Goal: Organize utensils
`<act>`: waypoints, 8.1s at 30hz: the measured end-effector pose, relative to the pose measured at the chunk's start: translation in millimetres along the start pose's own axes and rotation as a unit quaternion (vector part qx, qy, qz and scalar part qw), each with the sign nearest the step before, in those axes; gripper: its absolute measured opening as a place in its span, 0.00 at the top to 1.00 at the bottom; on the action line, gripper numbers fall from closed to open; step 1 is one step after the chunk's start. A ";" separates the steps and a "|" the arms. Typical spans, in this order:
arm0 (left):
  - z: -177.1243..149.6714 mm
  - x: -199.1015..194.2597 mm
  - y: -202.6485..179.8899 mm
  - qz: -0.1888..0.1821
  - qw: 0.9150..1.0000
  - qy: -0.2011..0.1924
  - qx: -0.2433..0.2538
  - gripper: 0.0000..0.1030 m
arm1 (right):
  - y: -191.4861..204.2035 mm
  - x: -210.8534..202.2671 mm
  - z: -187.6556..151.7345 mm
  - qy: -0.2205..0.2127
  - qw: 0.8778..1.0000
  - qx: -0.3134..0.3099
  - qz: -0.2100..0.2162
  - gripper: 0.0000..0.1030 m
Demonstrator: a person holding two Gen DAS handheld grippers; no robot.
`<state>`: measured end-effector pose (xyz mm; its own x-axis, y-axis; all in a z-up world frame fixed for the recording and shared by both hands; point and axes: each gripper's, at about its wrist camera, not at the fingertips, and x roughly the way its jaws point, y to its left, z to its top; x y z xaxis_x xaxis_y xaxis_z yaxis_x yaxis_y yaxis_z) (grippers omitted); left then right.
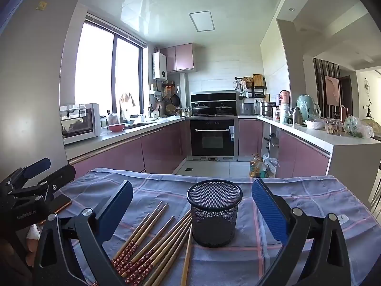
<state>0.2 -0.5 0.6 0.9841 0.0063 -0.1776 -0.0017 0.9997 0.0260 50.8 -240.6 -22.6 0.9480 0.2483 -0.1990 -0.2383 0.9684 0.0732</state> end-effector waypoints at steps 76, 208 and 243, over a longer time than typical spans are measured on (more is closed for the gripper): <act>-0.6 4.2 7.9 -0.015 1.000 -0.016 -0.008 0.06 | -5.4 -0.6 -0.5 -0.003 1.000 0.006 -0.016 0.06; 60.6 109.7 -0.3 -0.292 0.939 0.179 -0.032 0.93 | -44.5 49.6 50.7 0.141 0.974 0.053 0.169 0.95; 54.9 214.0 -110.1 -0.307 0.918 0.249 0.008 0.86 | -72.8 154.9 54.3 0.241 0.964 0.038 0.107 0.92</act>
<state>220.7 -110.6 13.8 0.5946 -0.5443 -0.5918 0.5339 0.8176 -0.2156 226.4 -273.8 -5.7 0.6667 0.4412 -0.6007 -0.3835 0.8942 0.2312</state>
